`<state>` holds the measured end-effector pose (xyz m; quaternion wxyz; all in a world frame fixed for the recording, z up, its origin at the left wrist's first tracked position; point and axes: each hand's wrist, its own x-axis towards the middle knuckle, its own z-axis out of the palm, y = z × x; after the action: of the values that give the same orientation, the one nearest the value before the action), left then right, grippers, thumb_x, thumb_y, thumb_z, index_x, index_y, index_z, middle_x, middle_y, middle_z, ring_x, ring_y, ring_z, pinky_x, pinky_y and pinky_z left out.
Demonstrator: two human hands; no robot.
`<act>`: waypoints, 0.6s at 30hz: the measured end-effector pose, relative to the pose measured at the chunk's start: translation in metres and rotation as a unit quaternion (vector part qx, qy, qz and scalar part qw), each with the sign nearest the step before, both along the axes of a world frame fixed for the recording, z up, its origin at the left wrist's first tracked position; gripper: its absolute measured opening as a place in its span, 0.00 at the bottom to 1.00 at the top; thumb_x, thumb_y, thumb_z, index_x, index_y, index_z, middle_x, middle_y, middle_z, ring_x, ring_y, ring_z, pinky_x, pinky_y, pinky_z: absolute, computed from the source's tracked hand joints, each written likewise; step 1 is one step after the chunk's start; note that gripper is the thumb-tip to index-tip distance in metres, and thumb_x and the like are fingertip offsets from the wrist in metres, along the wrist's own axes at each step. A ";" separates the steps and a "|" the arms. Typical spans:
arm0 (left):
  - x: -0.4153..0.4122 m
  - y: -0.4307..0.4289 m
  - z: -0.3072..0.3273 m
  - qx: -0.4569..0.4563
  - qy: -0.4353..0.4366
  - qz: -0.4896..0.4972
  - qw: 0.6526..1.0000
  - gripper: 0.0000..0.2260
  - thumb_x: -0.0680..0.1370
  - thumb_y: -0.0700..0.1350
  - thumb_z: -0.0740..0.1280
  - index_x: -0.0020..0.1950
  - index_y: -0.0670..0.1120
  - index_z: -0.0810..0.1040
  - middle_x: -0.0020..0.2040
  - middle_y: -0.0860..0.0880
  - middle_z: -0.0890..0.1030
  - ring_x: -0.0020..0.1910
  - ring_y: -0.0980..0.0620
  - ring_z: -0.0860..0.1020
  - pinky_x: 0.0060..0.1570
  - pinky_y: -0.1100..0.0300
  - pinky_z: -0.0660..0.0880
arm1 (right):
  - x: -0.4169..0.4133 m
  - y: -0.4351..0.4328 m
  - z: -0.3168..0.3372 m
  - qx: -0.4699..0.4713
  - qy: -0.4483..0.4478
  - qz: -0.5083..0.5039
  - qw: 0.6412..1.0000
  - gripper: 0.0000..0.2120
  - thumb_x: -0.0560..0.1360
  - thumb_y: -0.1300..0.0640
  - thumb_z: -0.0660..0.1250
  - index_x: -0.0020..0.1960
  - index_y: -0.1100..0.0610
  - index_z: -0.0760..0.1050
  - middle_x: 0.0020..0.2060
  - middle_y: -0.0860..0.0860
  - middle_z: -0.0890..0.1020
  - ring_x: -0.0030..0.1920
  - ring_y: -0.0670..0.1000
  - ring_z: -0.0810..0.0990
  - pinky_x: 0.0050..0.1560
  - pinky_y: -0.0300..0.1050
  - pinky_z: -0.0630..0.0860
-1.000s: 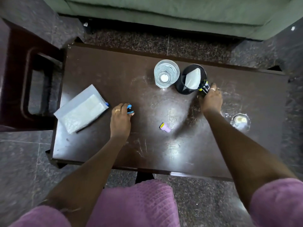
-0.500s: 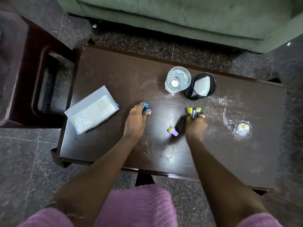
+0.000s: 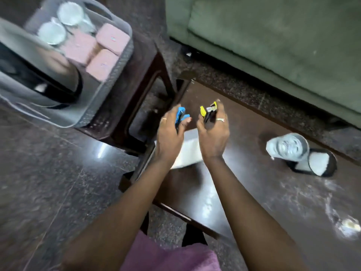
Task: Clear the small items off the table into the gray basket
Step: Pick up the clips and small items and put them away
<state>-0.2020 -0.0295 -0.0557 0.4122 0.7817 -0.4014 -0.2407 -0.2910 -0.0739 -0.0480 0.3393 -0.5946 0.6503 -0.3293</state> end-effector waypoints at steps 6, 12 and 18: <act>0.134 -0.007 0.043 0.002 -0.108 0.220 0.970 0.18 0.77 0.45 0.65 0.66 0.39 0.72 0.60 0.38 0.78 0.59 0.41 0.75 0.58 0.58 0.64 | 0.142 -0.029 0.043 0.034 -0.102 0.090 0.990 0.24 0.66 0.56 0.74 0.60 0.55 0.72 0.48 0.54 0.83 0.47 0.52 0.80 0.44 0.34 0.68; 0.203 0.004 0.034 0.233 -0.060 0.215 0.946 0.15 0.79 0.45 0.59 0.65 0.43 0.70 0.59 0.38 0.77 0.59 0.38 0.75 0.56 0.48 0.71 | 0.243 -0.031 0.048 0.056 -0.078 0.231 0.968 0.22 0.66 0.63 0.72 0.59 0.64 0.71 0.51 0.62 0.79 0.51 0.58 0.78 0.50 0.41 0.69; 0.216 0.008 0.018 0.319 -0.086 0.219 0.918 0.11 0.80 0.42 0.56 0.58 0.39 0.73 0.59 0.36 0.76 0.57 0.34 0.76 0.50 0.48 0.73 | 0.289 -0.025 0.030 0.106 0.094 0.355 0.924 0.12 0.71 0.60 0.66 0.53 0.61 0.72 0.55 0.61 0.77 0.54 0.61 0.76 0.52 0.49 0.70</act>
<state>0.0138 -0.0217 -0.0381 0.1479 0.9577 -0.1557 -0.1917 -0.0023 -0.0984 -0.0182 0.4319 -0.7753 0.4570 -0.0593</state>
